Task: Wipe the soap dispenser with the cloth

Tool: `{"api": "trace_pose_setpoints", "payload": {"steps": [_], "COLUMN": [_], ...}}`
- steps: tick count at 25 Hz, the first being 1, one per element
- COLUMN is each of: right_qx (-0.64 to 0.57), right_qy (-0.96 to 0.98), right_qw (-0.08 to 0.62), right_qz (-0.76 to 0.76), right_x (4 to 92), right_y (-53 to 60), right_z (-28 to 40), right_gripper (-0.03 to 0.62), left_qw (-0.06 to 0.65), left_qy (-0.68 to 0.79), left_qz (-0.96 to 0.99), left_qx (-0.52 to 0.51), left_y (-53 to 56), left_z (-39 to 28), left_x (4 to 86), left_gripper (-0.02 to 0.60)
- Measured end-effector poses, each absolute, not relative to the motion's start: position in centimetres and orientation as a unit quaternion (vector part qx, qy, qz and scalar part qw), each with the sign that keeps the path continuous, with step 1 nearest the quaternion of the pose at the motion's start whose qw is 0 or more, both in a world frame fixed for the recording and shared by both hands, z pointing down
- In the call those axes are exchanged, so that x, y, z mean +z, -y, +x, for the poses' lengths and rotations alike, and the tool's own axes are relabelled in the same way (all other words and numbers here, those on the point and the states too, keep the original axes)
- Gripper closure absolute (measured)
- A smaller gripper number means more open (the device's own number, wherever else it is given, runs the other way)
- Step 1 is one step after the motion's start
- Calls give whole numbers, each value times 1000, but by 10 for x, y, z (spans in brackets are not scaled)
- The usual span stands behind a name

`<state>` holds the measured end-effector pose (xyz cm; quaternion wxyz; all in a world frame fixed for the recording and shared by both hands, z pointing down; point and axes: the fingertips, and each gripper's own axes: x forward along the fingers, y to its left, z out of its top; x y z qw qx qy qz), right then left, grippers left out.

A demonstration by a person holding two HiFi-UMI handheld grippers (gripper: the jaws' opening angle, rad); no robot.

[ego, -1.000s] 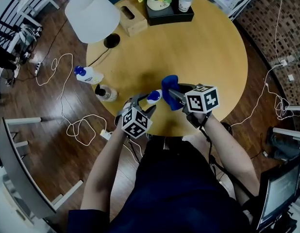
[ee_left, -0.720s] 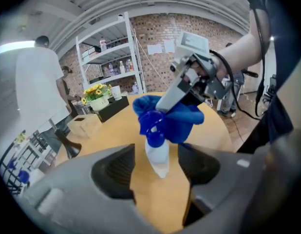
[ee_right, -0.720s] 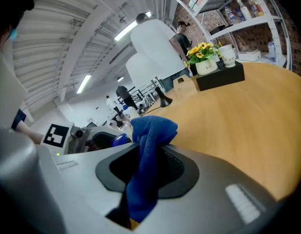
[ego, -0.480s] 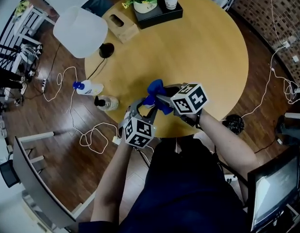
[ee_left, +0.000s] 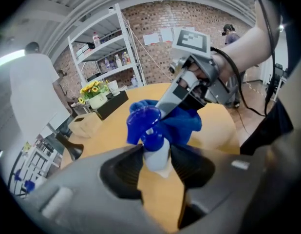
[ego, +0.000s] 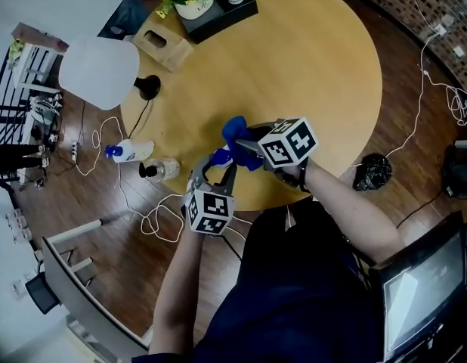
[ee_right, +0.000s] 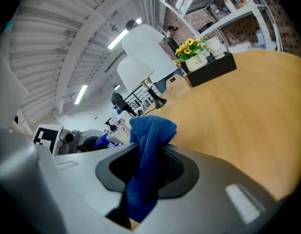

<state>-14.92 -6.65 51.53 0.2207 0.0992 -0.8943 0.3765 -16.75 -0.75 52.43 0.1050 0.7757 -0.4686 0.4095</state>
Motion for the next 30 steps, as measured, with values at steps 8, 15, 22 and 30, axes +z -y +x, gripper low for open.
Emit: {"api": "trace_pose_setpoints", "payload": {"steps": [8,15,22,30], "right_qx": [403,365,197,316], "right_qy": [874,866,871,882], "right_qw": [254,333,444,324], "right_qz": [96,76,67,128], "right_x": [570,606,603,555], "right_y": [60,59,62,71], "right_z": [-144,-145,-155,-117], "right_gripper": [493,493,493,493], "left_qw": [115,114,117,108], "left_qy": [470,468,467,473], "left_qz": [771,769,763,752], "left_qx": [414,421,431,446], "left_y": [7,8,8,6], "left_z": [-169,-170,-170,-172], "left_x": [524,524,530,537], "left_gripper": [402,399,393,302]}}
